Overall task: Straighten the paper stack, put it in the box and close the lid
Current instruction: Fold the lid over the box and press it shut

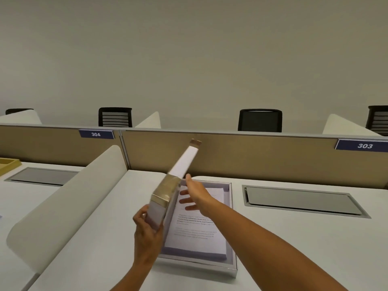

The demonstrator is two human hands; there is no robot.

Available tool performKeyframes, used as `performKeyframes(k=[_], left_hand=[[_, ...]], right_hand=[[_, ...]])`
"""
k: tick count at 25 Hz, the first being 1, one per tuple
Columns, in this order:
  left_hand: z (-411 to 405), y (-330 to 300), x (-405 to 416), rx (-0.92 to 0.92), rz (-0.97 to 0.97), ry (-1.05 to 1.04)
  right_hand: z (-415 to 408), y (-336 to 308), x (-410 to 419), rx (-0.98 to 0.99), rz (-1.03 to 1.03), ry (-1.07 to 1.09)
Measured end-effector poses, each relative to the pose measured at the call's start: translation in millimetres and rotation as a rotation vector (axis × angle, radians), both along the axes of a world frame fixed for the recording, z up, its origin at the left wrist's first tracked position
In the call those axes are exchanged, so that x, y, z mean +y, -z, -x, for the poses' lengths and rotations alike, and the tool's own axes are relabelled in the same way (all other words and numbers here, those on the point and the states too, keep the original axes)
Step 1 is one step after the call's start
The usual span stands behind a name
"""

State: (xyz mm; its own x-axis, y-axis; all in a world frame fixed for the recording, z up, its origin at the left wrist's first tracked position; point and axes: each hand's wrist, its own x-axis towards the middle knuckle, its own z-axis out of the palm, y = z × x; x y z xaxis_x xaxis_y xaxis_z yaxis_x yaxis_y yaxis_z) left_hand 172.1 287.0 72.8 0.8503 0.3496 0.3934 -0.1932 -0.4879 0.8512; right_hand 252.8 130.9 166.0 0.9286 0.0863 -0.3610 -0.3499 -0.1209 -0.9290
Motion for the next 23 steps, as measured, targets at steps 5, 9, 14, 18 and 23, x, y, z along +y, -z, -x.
performKeyframes(k=[5,9,14,18,23], left_hand=[[3.3,7.9,-12.8,0.05,-0.214,0.141],[8.6,13.2,-21.2,0.056,-0.476,0.308],[3.5,24.5,-12.4,-0.076,-0.755,0.452],[-28.8,26.0,7.2,0.202,-0.483,0.287],[-66.7,37.1,22.5,0.735,-0.206,0.122]], right_hand=[[5.9,15.6,-18.0,0.167,-0.241,0.322],[6.6,32.4,-46.1,0.207,-0.29,0.404],[15.5,65.9,-78.9,0.224,-0.043,0.449],[17.7,80.7,-94.2,0.219,-0.021,0.487],[24.6,87.1,-107.7,0.197,0.034,0.467]])
